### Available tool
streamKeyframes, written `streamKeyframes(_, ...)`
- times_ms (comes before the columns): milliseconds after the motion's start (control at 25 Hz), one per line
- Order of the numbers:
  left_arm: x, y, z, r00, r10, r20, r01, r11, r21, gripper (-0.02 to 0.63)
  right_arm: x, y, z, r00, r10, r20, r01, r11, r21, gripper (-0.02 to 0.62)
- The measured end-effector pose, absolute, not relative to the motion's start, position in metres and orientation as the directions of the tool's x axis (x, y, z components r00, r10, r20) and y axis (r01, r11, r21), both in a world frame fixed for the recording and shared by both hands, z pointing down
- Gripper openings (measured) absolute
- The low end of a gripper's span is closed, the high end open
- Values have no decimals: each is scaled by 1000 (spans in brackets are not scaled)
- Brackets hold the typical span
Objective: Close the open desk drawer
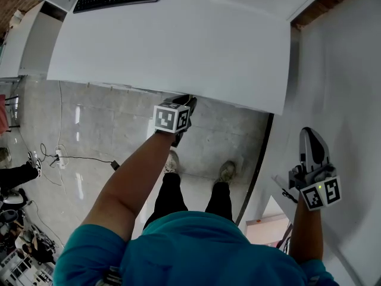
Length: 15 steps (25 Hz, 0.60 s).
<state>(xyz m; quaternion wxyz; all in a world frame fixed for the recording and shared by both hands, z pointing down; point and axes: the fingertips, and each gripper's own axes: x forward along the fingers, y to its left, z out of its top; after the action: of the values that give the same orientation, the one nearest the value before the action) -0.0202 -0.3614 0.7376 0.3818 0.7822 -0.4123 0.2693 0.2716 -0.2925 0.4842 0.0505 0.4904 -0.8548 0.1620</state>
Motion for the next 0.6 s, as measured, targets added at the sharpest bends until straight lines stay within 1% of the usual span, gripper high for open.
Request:
streamKeyframes(240, -23, -359, 736, 499, -489, 716, -863, -358, 357, 98, 274, -277, 477, -505, -828, 246, -861, 461, -217, 23)
streamKeyframes(400, -27, -347, 735, 471, -489, 734, -877, -354, 326, 98, 277, -264, 472, -498, -832, 246, -865, 455, -211, 23)
streamKeyframes(600, -32, -320, 717, 491, -502, 712, -868, -352, 351, 98, 278, -246, 466, -488, -837, 248, -870, 445, -212, 23)
